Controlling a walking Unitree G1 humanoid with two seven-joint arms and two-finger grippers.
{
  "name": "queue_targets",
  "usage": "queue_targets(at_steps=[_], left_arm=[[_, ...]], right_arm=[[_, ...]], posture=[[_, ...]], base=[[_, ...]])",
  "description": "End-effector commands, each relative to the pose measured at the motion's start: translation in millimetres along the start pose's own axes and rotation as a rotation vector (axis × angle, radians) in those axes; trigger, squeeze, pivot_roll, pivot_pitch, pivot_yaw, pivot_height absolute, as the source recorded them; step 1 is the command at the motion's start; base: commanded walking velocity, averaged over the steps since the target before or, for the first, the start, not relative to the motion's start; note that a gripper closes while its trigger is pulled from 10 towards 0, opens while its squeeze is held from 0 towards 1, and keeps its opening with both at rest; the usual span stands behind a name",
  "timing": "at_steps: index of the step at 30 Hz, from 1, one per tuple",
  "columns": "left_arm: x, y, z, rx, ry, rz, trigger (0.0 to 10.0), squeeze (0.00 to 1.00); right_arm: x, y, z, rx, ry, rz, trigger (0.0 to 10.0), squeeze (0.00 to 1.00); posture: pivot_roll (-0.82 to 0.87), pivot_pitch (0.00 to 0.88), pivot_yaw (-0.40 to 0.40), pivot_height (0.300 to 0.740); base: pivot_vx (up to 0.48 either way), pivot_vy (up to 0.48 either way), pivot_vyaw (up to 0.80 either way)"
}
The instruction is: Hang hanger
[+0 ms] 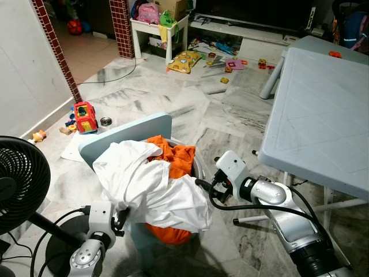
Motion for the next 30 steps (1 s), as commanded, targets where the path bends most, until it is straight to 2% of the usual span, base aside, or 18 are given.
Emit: queue_targets(at_steps=[1, 5, 10, 16, 22, 30], left_arm=[[3.6, 1.0, -1.2, -0.006, 0.014, -0.024, 0.0, 0.00], [6.4, -1.0, -9.4, -0.039, 0.049, -0.031, 0.0, 0.00], [6.0, 4.7, -2.5, -0.038, 0.078, -0.038, 0.0, 0.00], [9.6, 12.3, 10.8, 0.000, 0.191, -0.058, 0.0, 0.00], [10.3, 14.9, 13.8, 0.002, 0.212, -0.060, 0.0, 0.00], [15.1, 19.6, 22.9, 0.040, 0.300, -0.069, 0.0, 0.00]], right_arm=[[1.9, -0.5, -0.4, -0.004, -0.002, -0.005, 10.0, 0.00], [2.1, -0.3, -0.6, -0.005, -0.002, -0.006, 10.0, 0.00], [1.5, 0.8, -1.2, -0.005, -0.001, -0.003, 10.0, 0.00], [1.5, 2.1, -0.5, -0.002, -0.002, -0.001, 10.0, 0.00], [3.0, 1.3, -1.9, -0.006, -0.001, -0.009, 10.0, 0.00], [1.3, 3.8, -0.7, 0.001, 0.001, 0.002, 10.0, 0.00]], posture=[[-0.01, 0.083, -0.036, 0.740], [-0.01, 0.083, -0.035, 0.740], [0.00, 0.085, -0.036, 0.740], [0.00, 0.080, -0.034, 0.740], [0.00, 0.076, -0.027, 0.740], [0.01, 0.061, -0.033, 0.740]], base=[[0.000, 0.000, 0.00], [0.000, 0.000, 0.00], [0.000, 0.000, 0.00], [0.000, 0.000, 0.00], [0.000, 0.000, 0.00], [0.000, 0.000, 0.00]])
Point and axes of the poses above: a point about 5 cm out from each wrist's last joint towards the gripper, its own y axis pointing out of the wrist towards the gripper, its own z axis along the axis of the wrist's last joint, x = y × z, the point moved 1 cm from there along y, pointing out of the wrist towards the gripper, and after that the axes turned 7 degrees about -y, right-handed, at the moved point
